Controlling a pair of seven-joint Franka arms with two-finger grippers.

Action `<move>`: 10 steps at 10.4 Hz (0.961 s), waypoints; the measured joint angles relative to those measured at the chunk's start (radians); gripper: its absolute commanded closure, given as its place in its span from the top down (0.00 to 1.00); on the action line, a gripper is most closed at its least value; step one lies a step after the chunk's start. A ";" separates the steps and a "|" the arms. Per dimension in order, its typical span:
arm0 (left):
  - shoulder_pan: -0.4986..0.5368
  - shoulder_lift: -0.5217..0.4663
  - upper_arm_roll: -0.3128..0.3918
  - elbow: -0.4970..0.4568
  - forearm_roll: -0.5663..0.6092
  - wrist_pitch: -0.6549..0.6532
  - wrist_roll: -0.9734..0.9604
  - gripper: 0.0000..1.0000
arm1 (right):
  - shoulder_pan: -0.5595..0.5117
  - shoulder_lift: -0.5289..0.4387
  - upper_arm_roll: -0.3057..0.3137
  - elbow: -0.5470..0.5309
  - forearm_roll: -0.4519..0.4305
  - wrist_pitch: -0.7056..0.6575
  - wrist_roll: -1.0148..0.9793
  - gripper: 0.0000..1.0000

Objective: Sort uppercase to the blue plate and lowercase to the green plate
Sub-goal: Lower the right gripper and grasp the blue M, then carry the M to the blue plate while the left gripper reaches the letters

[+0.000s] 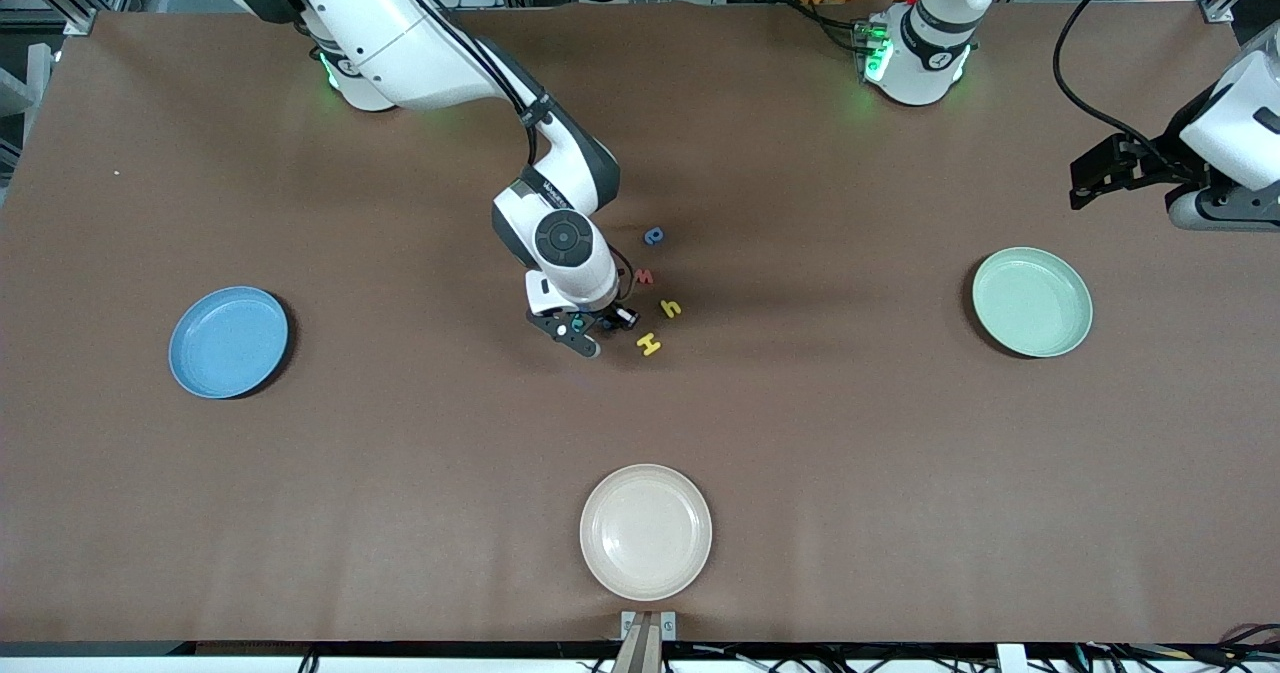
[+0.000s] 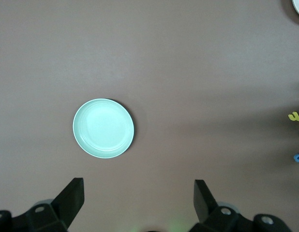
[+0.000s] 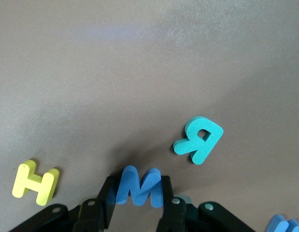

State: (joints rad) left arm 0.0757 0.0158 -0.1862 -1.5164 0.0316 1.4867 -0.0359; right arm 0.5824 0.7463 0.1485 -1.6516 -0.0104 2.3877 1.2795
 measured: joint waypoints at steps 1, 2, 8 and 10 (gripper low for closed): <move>0.000 0.000 0.000 0.000 -0.005 0.000 0.000 1.00 | -0.001 0.000 -0.005 0.007 0.000 -0.024 -0.003 0.28; -0.001 0.001 0.000 -0.001 -0.018 0.000 -0.001 1.00 | -0.003 0.000 -0.011 0.020 0.000 -0.063 -0.013 0.28; -0.092 0.006 -0.013 0.001 -0.033 0.003 -0.164 1.00 | -0.109 -0.050 -0.019 0.076 0.018 -0.260 -0.236 0.28; -0.135 0.018 -0.015 0.005 -0.033 0.011 -0.224 1.00 | -0.165 -0.071 -0.027 0.076 0.023 -0.303 -0.373 0.28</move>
State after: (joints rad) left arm -0.0597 0.0340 -0.2013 -1.5118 -0.0013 1.4972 -0.2602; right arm 0.4175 0.6758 0.1211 -1.5755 0.0129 2.0848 0.9066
